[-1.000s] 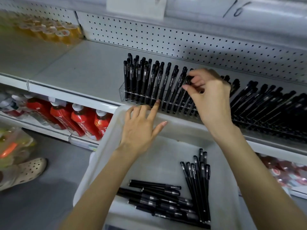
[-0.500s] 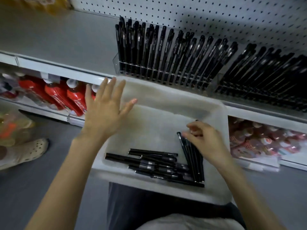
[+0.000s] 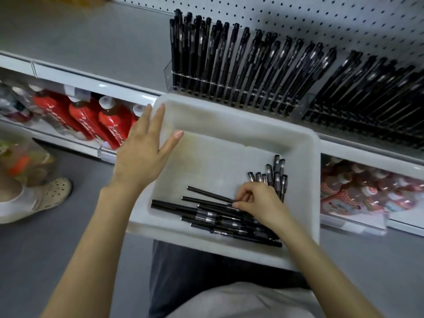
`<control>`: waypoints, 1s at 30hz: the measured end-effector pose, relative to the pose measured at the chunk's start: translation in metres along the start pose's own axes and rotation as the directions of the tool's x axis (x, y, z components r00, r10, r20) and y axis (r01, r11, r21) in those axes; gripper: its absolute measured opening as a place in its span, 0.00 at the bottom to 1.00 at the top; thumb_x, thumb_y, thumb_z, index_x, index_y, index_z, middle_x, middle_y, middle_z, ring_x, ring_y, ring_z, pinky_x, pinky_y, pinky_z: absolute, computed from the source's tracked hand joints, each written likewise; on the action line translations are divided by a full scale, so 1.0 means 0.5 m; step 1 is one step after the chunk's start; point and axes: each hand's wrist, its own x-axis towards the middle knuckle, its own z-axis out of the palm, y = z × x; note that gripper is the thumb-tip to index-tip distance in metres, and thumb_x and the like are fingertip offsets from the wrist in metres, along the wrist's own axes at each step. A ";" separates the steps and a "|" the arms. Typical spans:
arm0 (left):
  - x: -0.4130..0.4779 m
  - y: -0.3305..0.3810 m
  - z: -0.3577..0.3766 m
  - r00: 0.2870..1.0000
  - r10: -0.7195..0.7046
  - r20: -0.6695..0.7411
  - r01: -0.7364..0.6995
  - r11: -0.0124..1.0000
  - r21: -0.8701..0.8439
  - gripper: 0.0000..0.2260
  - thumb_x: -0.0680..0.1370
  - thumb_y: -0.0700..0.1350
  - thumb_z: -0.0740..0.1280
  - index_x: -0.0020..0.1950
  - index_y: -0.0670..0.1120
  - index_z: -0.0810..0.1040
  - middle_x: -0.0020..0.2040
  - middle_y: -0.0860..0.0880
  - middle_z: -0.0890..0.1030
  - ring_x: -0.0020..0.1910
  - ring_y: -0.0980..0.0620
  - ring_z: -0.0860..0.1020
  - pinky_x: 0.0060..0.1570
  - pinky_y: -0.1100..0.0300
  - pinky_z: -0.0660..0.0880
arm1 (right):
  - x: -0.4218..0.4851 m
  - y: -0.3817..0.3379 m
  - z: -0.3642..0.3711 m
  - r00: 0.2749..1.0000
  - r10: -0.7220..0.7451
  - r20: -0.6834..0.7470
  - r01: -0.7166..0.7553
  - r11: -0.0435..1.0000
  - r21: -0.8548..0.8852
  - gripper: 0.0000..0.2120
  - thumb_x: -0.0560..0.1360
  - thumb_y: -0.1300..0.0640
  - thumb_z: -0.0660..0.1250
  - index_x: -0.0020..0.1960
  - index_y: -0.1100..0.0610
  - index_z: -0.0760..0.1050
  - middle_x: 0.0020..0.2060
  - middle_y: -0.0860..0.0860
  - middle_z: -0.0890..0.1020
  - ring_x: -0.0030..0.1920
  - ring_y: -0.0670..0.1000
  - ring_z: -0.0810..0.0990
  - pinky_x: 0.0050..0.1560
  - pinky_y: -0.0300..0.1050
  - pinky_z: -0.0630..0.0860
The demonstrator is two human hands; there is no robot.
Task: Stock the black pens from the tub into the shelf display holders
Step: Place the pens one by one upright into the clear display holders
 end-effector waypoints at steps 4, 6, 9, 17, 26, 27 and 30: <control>-0.014 -0.009 0.001 1.000 -0.013 -0.019 0.012 0.999 -0.038 0.32 0.77 0.66 0.49 0.78 0.53 0.51 0.78 0.49 0.51 0.76 0.48 0.53 0.69 0.45 0.59 | 0.002 0.001 0.003 1.000 -0.022 -0.014 0.021 0.999 -0.032 0.07 0.69 0.59 0.75 0.38 0.54 0.77 0.31 0.46 0.77 0.30 0.40 0.72 0.34 0.28 0.69; -0.023 -0.010 -0.001 0.999 -0.025 -0.030 0.024 0.998 -0.051 0.32 0.77 0.65 0.49 0.78 0.53 0.51 0.78 0.50 0.51 0.76 0.48 0.53 0.69 0.45 0.60 | 0.001 0.002 0.003 0.999 -0.044 -0.009 0.044 0.997 -0.062 0.06 0.71 0.58 0.73 0.38 0.53 0.76 0.31 0.44 0.75 0.30 0.40 0.71 0.33 0.29 0.68; -0.036 -0.009 -0.003 0.998 -0.036 -0.044 0.034 0.998 -0.054 0.32 0.77 0.64 0.51 0.78 0.53 0.52 0.78 0.50 0.51 0.76 0.48 0.54 0.68 0.46 0.60 | -0.003 0.002 0.002 0.996 -0.084 -0.042 0.079 0.992 -0.095 0.06 0.73 0.56 0.71 0.39 0.52 0.75 0.33 0.44 0.76 0.36 0.41 0.73 0.38 0.35 0.69; -0.034 -0.007 -0.005 0.998 -0.008 -0.065 0.013 0.997 0.077 0.35 0.77 0.68 0.47 0.78 0.47 0.54 0.77 0.44 0.56 0.75 0.45 0.57 0.69 0.46 0.59 | -0.025 -0.035 -0.083 0.934 -0.118 -0.338 0.170 0.977 0.131 0.08 0.70 0.60 0.73 0.38 0.49 0.77 0.33 0.44 0.82 0.35 0.43 0.80 0.40 0.38 0.77; -0.013 0.030 -0.023 0.983 0.011 -0.186 0.005 0.996 0.084 0.27 0.80 0.59 0.53 0.71 0.42 0.67 0.70 0.41 0.69 0.69 0.43 0.67 0.66 0.45 0.63 | 0.002 -0.099 -0.211 0.788 -0.214 -0.578 0.477 0.806 0.352 0.12 0.69 0.68 0.72 0.48 0.55 0.79 0.44 0.50 0.83 0.44 0.44 0.82 0.48 0.32 0.75; -0.008 0.037 -0.023 0.983 0.036 -0.178 -0.022 0.997 0.079 0.27 0.80 0.59 0.53 0.71 0.42 0.67 0.69 0.41 0.70 0.69 0.43 0.67 0.66 0.46 0.64 | 0.008 -0.107 -0.222 0.774 -0.213 -0.596 0.500 0.783 0.370 0.14 0.69 0.68 0.72 0.50 0.53 0.78 0.44 0.50 0.83 0.46 0.46 0.82 0.50 0.35 0.76; 0.018 0.064 -0.015 0.982 0.152 -0.117 -0.136 0.982 0.131 0.27 0.79 0.59 0.50 0.70 0.43 0.69 0.68 0.42 0.71 0.67 0.44 0.70 0.64 0.48 0.66 | 0.027 -0.129 -0.251 0.747 -0.189 -0.637 0.547 0.720 0.428 0.18 0.70 0.69 0.71 0.52 0.51 0.73 0.45 0.51 0.84 0.49 0.49 0.83 0.53 0.43 0.78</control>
